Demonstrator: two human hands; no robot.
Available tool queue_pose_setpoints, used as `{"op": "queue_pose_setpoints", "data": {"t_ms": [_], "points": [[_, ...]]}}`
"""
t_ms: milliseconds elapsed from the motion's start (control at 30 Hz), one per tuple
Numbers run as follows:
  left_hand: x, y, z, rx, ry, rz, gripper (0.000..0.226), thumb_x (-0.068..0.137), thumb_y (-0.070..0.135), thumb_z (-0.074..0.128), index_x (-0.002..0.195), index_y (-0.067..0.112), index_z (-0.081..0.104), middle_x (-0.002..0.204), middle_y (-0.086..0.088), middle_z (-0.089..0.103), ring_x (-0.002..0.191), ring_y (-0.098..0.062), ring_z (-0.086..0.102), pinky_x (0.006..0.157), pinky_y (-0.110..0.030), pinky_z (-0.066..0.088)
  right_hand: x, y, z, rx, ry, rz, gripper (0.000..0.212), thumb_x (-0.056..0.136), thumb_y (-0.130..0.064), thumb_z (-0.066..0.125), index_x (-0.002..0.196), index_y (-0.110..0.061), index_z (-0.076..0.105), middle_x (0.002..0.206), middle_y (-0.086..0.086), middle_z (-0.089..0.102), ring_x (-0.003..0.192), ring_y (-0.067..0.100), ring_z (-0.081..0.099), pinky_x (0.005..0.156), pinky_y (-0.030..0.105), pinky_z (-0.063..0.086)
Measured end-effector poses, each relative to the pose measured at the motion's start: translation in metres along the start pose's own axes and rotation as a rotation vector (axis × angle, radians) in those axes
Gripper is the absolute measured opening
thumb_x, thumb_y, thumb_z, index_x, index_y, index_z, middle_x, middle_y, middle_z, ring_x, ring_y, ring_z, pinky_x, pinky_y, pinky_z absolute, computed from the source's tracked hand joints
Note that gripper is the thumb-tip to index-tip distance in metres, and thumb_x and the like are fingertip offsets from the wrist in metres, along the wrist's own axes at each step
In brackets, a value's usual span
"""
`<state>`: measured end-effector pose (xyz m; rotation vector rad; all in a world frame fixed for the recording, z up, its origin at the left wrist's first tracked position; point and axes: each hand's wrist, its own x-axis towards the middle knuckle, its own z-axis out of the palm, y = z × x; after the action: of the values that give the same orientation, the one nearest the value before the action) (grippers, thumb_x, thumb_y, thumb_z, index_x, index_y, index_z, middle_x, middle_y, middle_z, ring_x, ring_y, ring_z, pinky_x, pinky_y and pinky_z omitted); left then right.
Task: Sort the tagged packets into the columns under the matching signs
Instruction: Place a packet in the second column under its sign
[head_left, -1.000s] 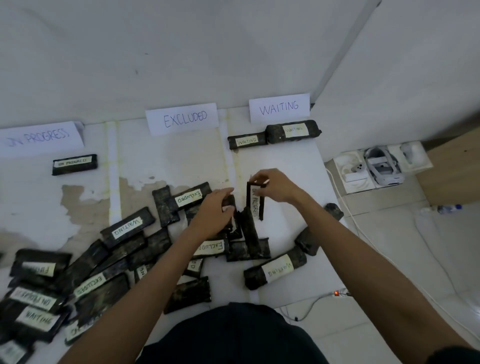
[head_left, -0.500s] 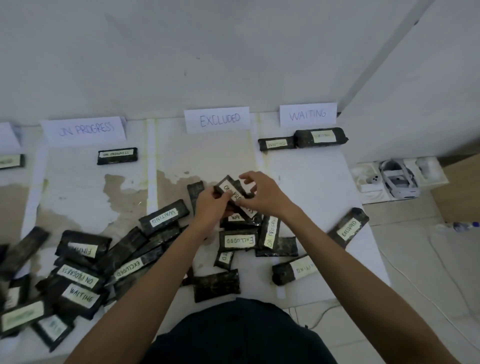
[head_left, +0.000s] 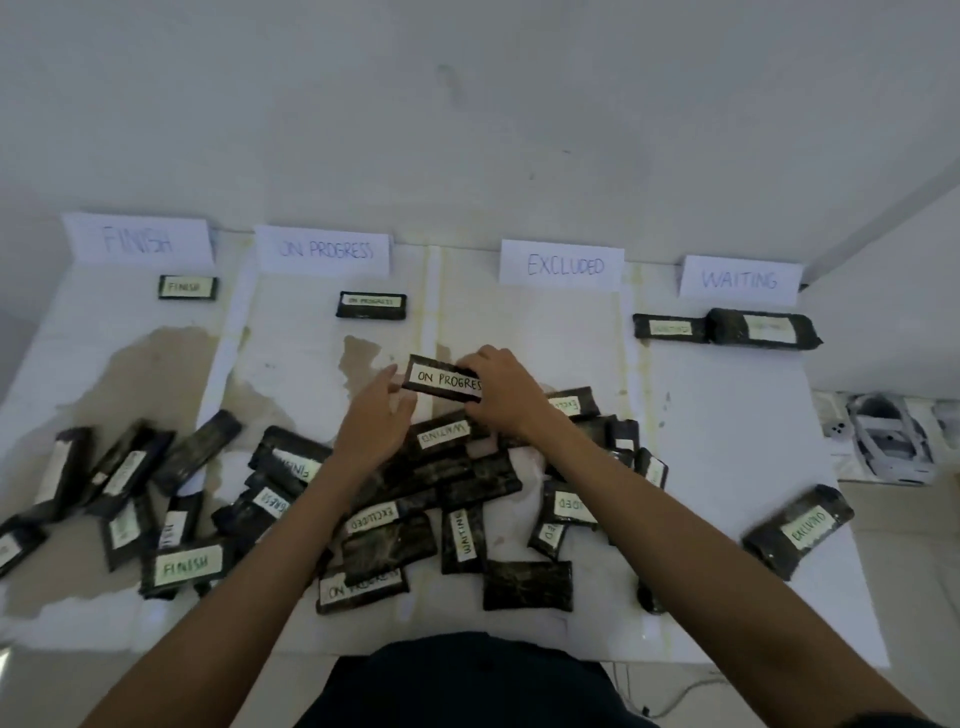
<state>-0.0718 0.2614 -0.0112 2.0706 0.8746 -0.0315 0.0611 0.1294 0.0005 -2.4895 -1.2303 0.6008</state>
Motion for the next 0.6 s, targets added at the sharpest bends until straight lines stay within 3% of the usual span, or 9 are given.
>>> {"op": "queue_pose_setpoints", "data": {"t_ms": [100, 267, 600], "points": [[0.023, -0.035, -0.03, 0.154, -0.022, 0.054, 0.055, 0.094, 0.03, 0.047, 0.144, 0.013, 0.029, 0.144, -0.012, 0.042, 0.131, -0.03, 0.038, 0.106, -0.044, 0.036, 0.038, -0.019, 0.007, -0.043, -0.016, -0.026, 0.052, 0.076, -0.015, 0.067, 0.127, -0.011, 0.052, 0.119, 0.011, 0.052, 0.108, 0.03, 0.047, 0.091, 0.043, 0.045], [0.056, -0.069, -0.061, 0.381, -0.053, 0.087, 0.058, 0.094, 0.023, 0.048, 0.146, 0.01, 0.024, 0.146, -0.016, 0.036, 0.133, -0.035, 0.032, 0.102, -0.048, 0.036, 0.096, -0.044, 0.036, -0.117, -0.068, -0.055, 0.048, 0.08, -0.012, 0.063, 0.127, -0.012, 0.052, 0.121, 0.012, 0.051, 0.109, 0.031, 0.046, 0.089, 0.042, 0.044], [0.099, -0.112, -0.063, 0.452, -0.096, 0.111, 0.061, 0.093, 0.02, 0.047, 0.145, 0.003, 0.021, 0.15, -0.017, 0.028, 0.135, -0.036, 0.028, 0.106, -0.047, 0.034, 0.147, -0.047, 0.083, -0.133, -0.095, -0.031, 0.044, 0.082, -0.01, 0.062, 0.126, -0.013, 0.053, 0.128, 0.009, 0.049, 0.115, 0.029, 0.043, 0.092, 0.038, 0.039]]}}
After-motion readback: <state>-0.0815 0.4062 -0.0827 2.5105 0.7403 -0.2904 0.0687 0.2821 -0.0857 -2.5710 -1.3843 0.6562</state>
